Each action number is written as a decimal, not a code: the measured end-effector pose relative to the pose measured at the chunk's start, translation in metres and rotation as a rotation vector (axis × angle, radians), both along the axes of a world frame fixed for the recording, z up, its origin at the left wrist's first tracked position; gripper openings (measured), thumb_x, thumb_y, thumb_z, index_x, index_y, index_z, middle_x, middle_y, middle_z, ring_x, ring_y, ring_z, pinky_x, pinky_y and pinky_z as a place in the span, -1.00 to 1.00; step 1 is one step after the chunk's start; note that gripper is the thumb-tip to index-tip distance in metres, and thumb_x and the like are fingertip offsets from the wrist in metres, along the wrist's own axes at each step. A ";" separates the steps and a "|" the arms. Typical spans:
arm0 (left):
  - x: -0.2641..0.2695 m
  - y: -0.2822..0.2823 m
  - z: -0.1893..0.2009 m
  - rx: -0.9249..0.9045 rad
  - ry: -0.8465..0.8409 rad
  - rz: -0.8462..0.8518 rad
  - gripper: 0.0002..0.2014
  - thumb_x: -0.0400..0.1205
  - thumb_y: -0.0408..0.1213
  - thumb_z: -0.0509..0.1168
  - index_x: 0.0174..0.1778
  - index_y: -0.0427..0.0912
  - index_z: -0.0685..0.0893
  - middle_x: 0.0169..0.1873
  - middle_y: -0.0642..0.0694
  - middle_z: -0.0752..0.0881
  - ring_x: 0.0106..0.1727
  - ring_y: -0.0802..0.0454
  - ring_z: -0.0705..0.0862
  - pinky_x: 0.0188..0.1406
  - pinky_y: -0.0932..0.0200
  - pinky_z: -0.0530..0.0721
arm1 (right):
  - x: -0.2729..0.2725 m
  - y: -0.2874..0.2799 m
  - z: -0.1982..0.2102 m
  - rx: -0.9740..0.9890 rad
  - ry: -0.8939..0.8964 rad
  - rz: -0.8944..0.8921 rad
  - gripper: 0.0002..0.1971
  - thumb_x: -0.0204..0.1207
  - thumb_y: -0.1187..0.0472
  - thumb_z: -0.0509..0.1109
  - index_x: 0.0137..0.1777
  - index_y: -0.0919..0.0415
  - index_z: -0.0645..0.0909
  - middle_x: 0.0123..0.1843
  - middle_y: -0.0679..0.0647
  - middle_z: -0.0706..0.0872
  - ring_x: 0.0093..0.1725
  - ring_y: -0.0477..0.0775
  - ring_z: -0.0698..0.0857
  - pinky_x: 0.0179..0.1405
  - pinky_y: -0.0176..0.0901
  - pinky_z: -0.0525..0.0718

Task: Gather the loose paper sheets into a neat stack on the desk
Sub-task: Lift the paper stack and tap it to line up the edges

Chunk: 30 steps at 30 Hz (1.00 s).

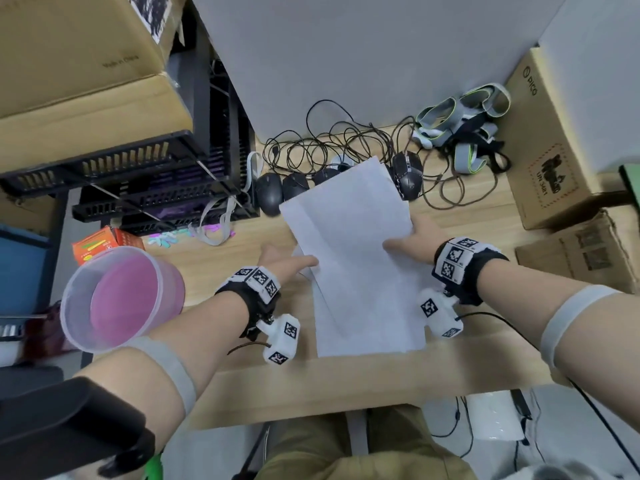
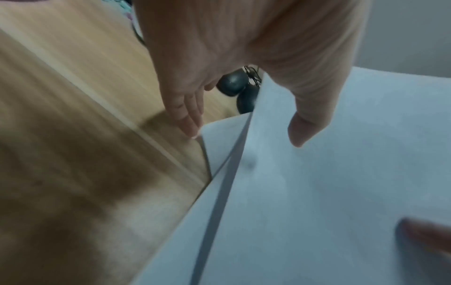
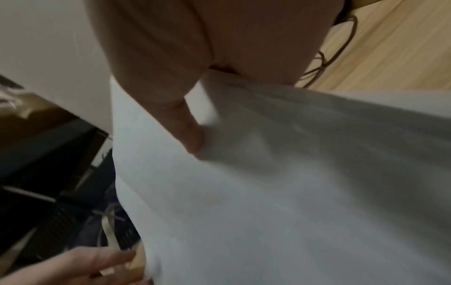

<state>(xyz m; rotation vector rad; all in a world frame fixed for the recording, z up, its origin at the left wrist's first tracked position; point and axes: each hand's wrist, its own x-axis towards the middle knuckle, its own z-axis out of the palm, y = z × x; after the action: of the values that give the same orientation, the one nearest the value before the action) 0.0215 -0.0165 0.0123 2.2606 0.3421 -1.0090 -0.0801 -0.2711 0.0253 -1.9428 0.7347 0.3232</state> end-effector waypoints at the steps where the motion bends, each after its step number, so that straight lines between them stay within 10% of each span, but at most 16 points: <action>1: 0.004 0.001 0.004 -0.017 0.010 0.023 0.07 0.18 0.15 0.65 0.49 -0.32 0.36 0.25 -0.24 0.70 0.28 -0.19 0.69 0.28 -0.07 0.66 | 0.002 -0.003 0.006 0.040 -0.021 -0.027 -0.67 0.40 0.28 0.57 0.16 0.13 0.64 0.02 0.09 0.78 0.01 0.16 0.77 0.01 -0.08 0.69; 5: 0.013 -0.004 0.029 -0.266 0.054 0.050 -0.28 0.30 -0.03 0.68 0.31 -0.26 0.61 0.19 -0.19 0.81 0.16 -0.13 0.79 0.19 -0.01 0.75 | 0.009 -0.010 0.037 0.200 -0.097 -0.075 -0.66 0.34 0.38 0.61 0.13 0.28 0.72 0.05 0.20 0.85 0.02 0.22 0.83 0.13 0.13 0.78; 10: 0.029 -0.011 0.042 -0.545 0.000 0.095 -0.16 0.06 -0.19 0.69 0.34 -0.25 0.71 0.24 -0.22 0.82 0.27 -0.23 0.79 0.28 -0.14 0.75 | 0.018 -0.010 0.070 0.255 -0.205 -0.048 -0.49 0.15 0.33 0.66 0.15 0.35 0.72 0.11 0.25 0.84 0.09 0.26 0.81 0.11 0.13 0.79; 18: 0.032 -0.018 0.085 -0.547 -0.214 0.104 -0.69 0.34 -0.57 0.51 -0.09 -0.16 0.76 0.08 -0.21 0.82 0.22 -0.22 0.75 0.24 0.00 0.64 | 0.011 -0.006 0.082 0.093 -0.287 -0.088 -0.73 0.34 0.42 0.63 0.01 0.30 0.69 -0.23 -0.06 0.74 -0.45 -0.52 0.66 -0.39 -0.66 0.56; 23: 0.028 -0.009 0.065 -0.283 -0.216 -0.029 -0.61 0.44 -0.45 0.49 0.19 -0.16 0.70 0.24 -0.18 0.74 0.32 -0.14 0.64 0.31 0.03 0.57 | 0.001 0.007 0.053 -0.041 -0.215 -0.045 -0.62 0.19 0.31 0.67 0.03 0.30 0.71 -0.04 0.20 0.83 0.02 0.20 0.81 0.03 0.13 0.80; 30: 0.027 -0.021 0.070 -0.508 -0.340 0.114 -0.68 0.45 -0.54 0.46 0.11 -0.23 0.81 0.12 -0.19 0.85 0.22 -0.17 0.79 0.30 -0.04 0.71 | -0.001 0.012 0.059 0.055 -0.274 -0.229 -0.62 0.29 0.34 0.65 0.11 0.22 0.70 -0.02 0.05 0.78 -0.03 0.05 0.76 0.00 -0.11 0.69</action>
<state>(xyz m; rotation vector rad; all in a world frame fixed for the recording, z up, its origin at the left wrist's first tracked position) 0.0482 -0.0377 0.0824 1.8759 0.0545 -0.5565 -0.0811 -0.2596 0.0843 -1.7837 0.7486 -0.0618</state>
